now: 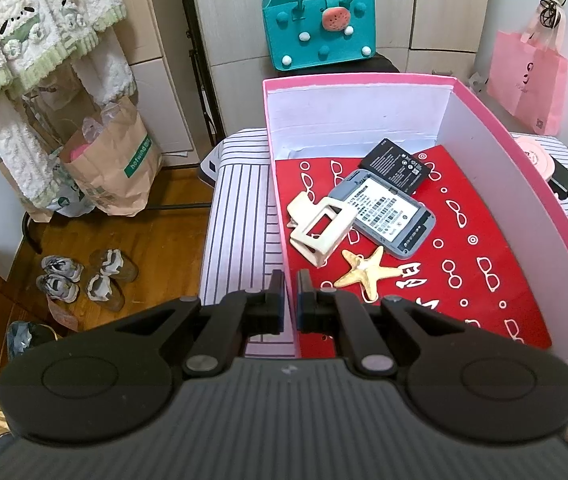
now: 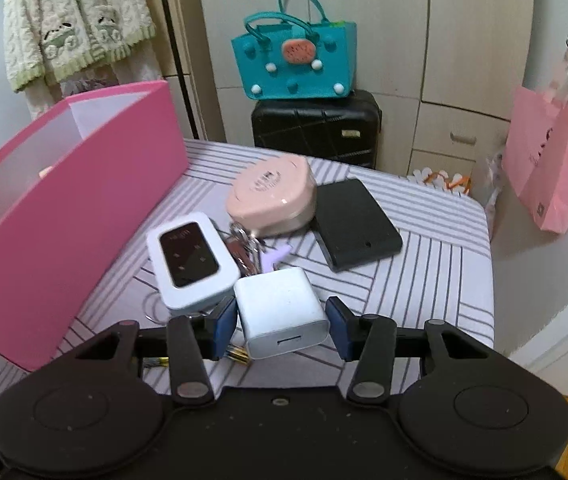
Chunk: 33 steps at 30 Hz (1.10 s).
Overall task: Organize rigid objects
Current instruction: 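Move the right gripper to the white charger cube and grasp it, then carry the white charger into the box beside the batteries, release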
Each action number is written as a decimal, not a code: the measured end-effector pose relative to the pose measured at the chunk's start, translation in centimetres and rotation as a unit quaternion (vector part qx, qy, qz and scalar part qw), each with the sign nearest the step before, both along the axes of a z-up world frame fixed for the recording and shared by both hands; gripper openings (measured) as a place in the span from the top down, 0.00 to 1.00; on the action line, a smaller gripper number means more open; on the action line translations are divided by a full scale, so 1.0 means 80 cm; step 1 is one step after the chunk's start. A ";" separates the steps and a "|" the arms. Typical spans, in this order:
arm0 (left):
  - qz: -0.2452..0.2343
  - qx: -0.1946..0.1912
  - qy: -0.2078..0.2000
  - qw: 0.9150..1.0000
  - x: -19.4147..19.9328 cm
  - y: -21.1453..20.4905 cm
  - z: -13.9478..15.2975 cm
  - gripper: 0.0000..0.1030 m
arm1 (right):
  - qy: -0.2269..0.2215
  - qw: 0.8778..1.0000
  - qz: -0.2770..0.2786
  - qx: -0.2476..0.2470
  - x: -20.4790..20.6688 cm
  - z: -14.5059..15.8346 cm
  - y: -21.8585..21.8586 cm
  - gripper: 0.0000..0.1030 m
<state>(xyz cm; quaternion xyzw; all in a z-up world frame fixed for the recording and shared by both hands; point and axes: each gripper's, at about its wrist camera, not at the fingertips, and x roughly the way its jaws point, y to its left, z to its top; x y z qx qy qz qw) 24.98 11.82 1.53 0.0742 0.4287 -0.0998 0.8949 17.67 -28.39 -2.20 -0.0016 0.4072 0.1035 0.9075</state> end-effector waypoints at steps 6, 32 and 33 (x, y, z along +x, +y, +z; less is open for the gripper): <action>-0.003 -0.005 -0.003 1.000 -0.001 0.002 -0.001 0.95 | -0.016 0.998 0.023 0.050 -0.001 0.017 0.012 0.47; -0.010 -0.019 -0.008 1.000 -0.001 0.006 -0.001 0.94 | -0.078 0.953 0.258 -0.134 0.097 0.059 0.241 0.47; -0.012 -0.019 -0.008 1.000 -0.001 0.006 -0.001 0.94 | -0.067 0.949 0.264 -0.155 0.103 0.056 0.249 0.47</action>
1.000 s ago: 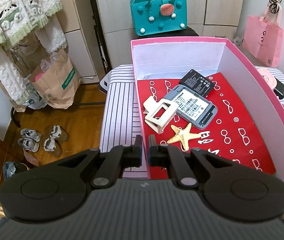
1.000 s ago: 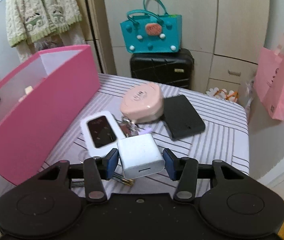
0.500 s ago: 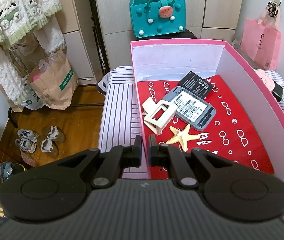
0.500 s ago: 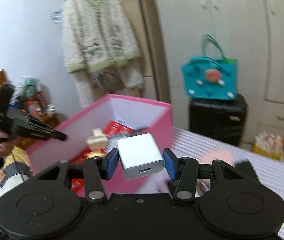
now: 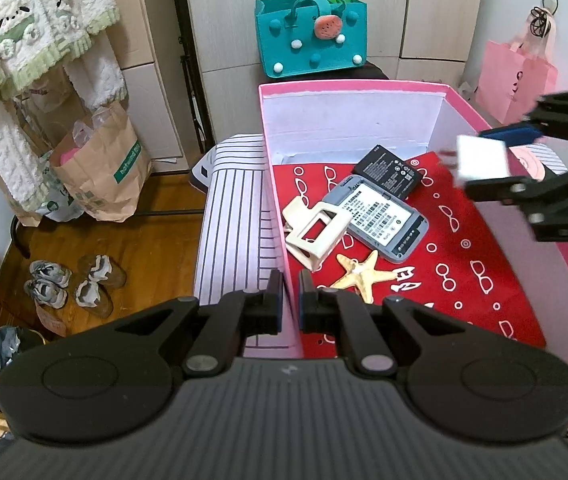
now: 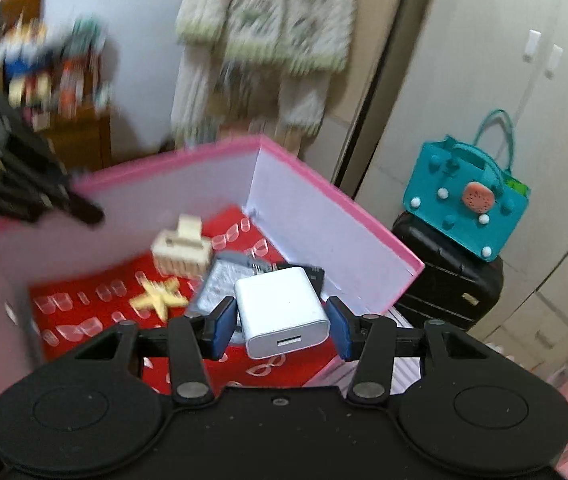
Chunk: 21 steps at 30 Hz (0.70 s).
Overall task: Organize rigid objects
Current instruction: 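Carry the white charger into the box beside the batteries, release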
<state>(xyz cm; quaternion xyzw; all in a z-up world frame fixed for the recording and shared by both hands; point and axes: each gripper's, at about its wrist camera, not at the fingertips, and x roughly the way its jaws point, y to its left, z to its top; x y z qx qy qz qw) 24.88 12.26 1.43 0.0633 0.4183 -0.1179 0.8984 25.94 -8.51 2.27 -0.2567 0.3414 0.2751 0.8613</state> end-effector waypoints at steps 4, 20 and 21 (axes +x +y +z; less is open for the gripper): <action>-0.001 -0.005 -0.001 1.000 0.001 0.002 0.000 0.93 | 0.018 0.997 0.014 -0.069 0.012 -0.013 0.020 0.47; -0.014 -0.020 0.002 1.000 0.001 0.009 -0.001 0.92 | 0.003 0.990 -0.065 0.128 -0.034 0.037 -0.063 0.33; -0.014 -0.022 0.002 1.000 0.001 0.010 -0.001 0.92 | 0.004 0.985 -0.082 0.151 -0.040 0.041 -0.076 0.31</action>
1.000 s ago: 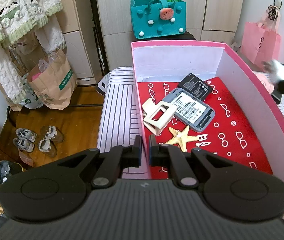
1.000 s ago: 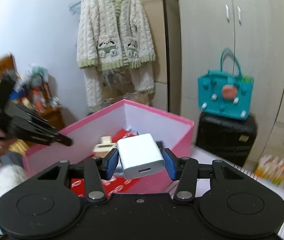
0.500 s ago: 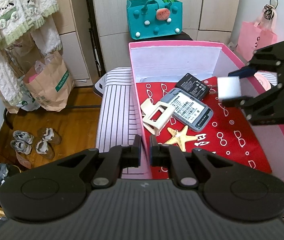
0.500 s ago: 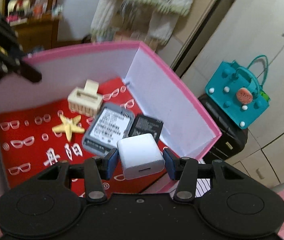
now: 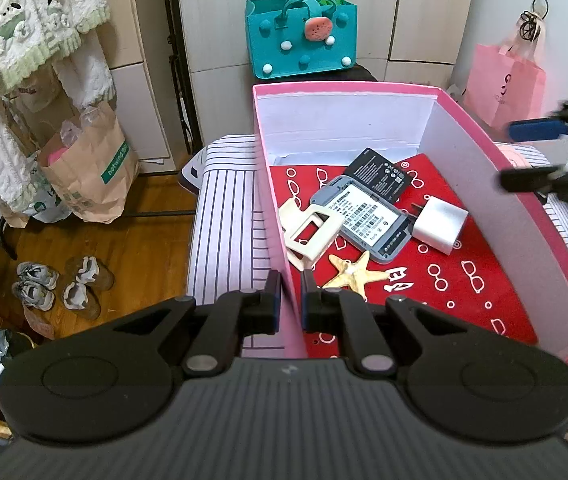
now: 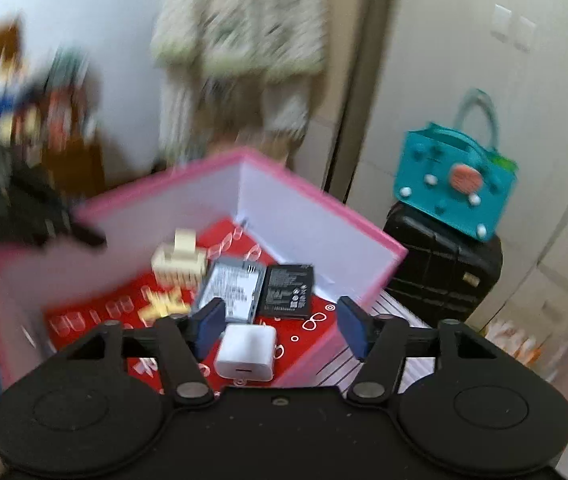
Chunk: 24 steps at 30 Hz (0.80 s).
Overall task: Organize rigid objects
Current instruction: 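Carry the white charger into the box beside the batteries, release, then grasp the gold-and-black AA battery on the table with the right gripper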
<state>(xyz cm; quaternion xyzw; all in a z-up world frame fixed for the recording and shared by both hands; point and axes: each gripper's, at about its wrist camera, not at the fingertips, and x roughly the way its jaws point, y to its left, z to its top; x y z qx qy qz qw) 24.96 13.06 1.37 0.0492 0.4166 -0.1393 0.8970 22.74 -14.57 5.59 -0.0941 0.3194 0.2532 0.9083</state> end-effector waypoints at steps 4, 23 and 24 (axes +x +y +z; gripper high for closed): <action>0.002 -0.005 -0.001 1.000 -0.001 0.002 -0.001 0.92 | 0.001 0.997 -0.047 0.056 -0.030 0.003 -0.047 0.31; 0.023 -0.013 -0.001 1.000 -0.004 0.004 0.001 0.92 | 0.101 0.987 -0.108 0.059 -0.132 -0.113 -0.095 0.40; 0.024 -0.011 -0.001 1.000 -0.004 0.003 0.001 0.92 | 0.091 0.989 -0.108 0.049 -0.134 -0.115 -0.096 0.40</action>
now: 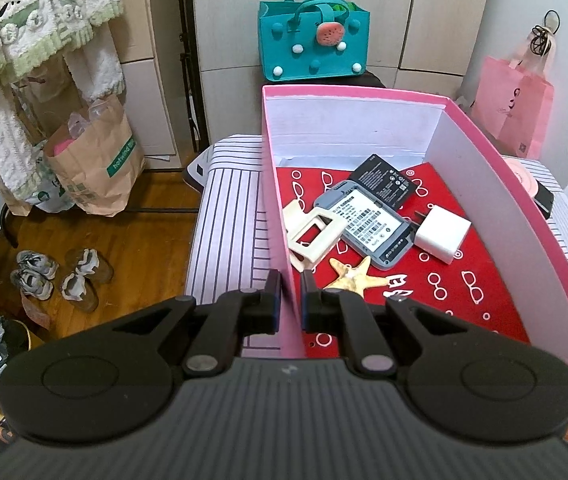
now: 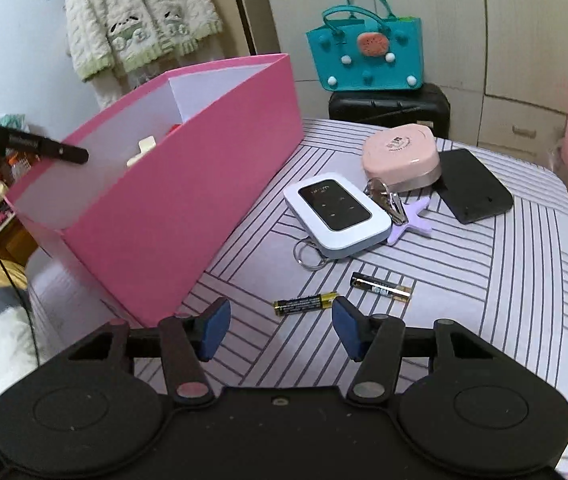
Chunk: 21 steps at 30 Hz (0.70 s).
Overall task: Organize rigid objects
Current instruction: 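Grasp the gold-and-black AA battery on the table with the right gripper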
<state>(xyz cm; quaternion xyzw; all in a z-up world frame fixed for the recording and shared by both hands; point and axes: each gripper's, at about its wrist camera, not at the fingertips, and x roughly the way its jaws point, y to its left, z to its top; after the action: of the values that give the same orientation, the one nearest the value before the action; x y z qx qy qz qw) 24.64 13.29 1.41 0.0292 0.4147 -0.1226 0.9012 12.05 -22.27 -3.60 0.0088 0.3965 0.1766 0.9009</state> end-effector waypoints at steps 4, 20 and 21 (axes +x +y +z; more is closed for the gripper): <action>0.004 0.006 0.004 1.000 0.002 -0.004 0.001 0.92 | -0.027 0.999 -0.002 -0.033 0.002 0.000 0.006 0.40; -0.012 0.046 0.003 0.999 0.002 -0.016 0.002 0.94 | -0.032 0.999 -0.001 -0.042 0.012 -0.011 0.010 0.53; -0.011 0.046 0.003 0.999 0.002 -0.017 0.002 0.94 | -0.036 0.998 0.002 -0.042 0.012 -0.007 0.010 0.53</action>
<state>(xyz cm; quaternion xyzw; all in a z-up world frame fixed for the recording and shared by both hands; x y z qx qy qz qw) 24.82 11.95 1.53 0.0746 0.4220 -0.1140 0.8963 13.00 -21.46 -4.20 -0.0358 0.3712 0.1616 0.9137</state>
